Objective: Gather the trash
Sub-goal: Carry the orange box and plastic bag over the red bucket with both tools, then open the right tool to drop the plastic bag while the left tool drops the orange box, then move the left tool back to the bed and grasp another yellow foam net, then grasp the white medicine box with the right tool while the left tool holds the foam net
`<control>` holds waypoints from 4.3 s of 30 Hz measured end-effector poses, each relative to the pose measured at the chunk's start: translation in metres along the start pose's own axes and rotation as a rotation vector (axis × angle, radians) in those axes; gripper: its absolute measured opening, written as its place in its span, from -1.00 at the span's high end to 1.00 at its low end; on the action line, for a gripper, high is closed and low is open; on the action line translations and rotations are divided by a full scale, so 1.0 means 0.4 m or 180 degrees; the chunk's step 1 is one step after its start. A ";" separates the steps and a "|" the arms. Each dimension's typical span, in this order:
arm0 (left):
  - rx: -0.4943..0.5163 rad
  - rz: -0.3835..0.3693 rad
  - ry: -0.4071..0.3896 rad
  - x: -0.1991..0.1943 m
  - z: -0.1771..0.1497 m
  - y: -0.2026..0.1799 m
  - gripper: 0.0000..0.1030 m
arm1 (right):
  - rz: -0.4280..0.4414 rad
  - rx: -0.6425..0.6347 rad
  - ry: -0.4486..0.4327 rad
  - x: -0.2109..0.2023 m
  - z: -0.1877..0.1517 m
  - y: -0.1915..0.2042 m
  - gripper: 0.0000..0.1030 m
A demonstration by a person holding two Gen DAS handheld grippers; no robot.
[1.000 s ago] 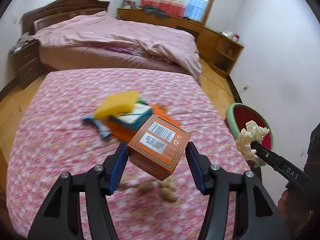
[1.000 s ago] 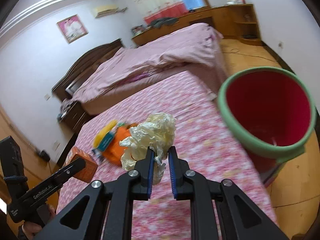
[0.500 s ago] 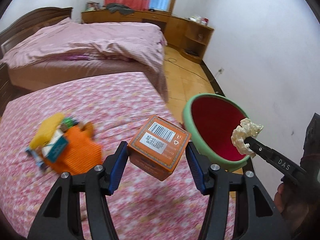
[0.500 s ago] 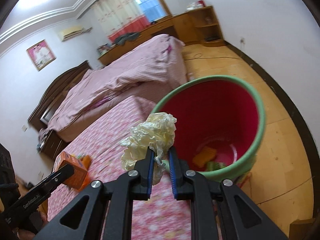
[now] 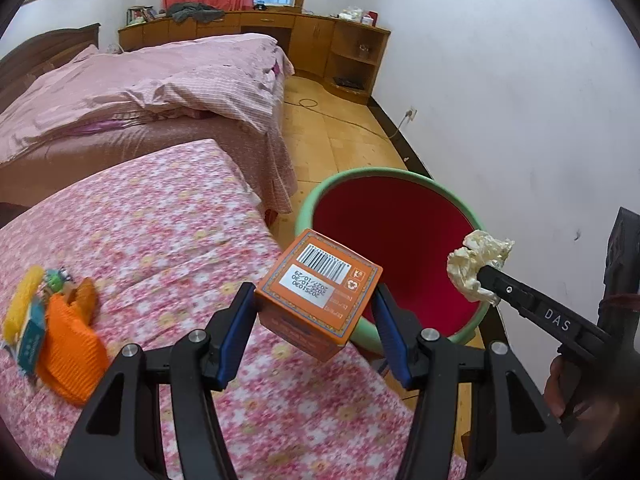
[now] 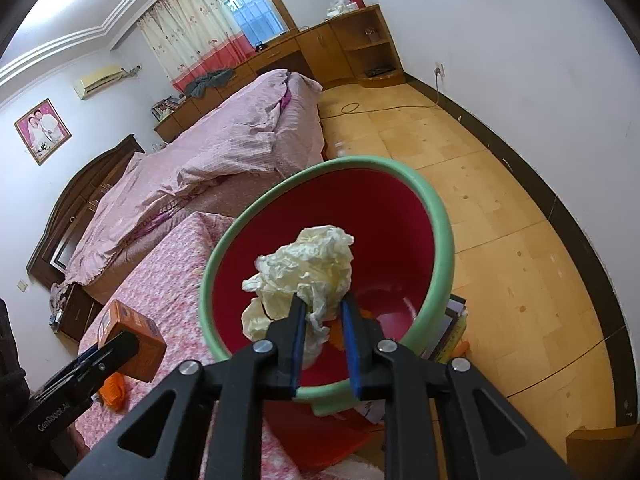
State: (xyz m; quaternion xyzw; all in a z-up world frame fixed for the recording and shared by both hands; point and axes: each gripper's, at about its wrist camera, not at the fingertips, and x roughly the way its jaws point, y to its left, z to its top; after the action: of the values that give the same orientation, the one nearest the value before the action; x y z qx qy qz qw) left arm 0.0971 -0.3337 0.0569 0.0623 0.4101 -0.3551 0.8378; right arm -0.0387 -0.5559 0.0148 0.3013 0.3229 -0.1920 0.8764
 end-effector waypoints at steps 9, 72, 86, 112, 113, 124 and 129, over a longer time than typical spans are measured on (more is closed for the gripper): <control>0.0102 -0.0063 0.0077 0.055 0.015 -0.040 -0.14 | 0.0006 -0.0036 -0.0027 0.013 0.007 -0.020 0.23; -0.0886 0.0727 -0.0476 -0.286 -0.111 0.424 -0.29 | 0.0563 -0.0592 0.0156 -0.060 -0.148 0.300 0.03; -0.1029 0.0734 -0.0172 -0.173 -0.113 0.623 -0.29 | 0.0421 -0.0662 0.0278 0.024 -0.178 0.394 -0.03; -0.1471 0.0487 -0.0464 -0.336 -0.192 0.801 0.59 | 0.0581 -0.1424 0.0440 0.119 -0.259 0.740 -0.22; -0.1517 0.0514 -0.0483 -0.348 -0.202 0.808 0.59 | 0.0615 -0.1471 0.0461 0.123 -0.262 0.754 -0.22; -0.1957 0.0719 -0.0548 -0.403 -0.308 0.853 0.60 | 0.0780 -0.2201 0.0758 0.203 -0.324 0.890 -0.42; -0.2008 0.0768 -0.0529 -0.414 -0.337 0.854 0.59 | 0.0785 -0.2556 0.0742 0.216 -0.363 0.920 -0.42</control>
State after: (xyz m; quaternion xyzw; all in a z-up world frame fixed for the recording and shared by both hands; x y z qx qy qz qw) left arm 0.1629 0.0626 0.0260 -0.1808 0.4197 -0.1131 0.8823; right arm 0.1533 -0.1995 0.0160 -0.0076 0.4304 0.0903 0.8981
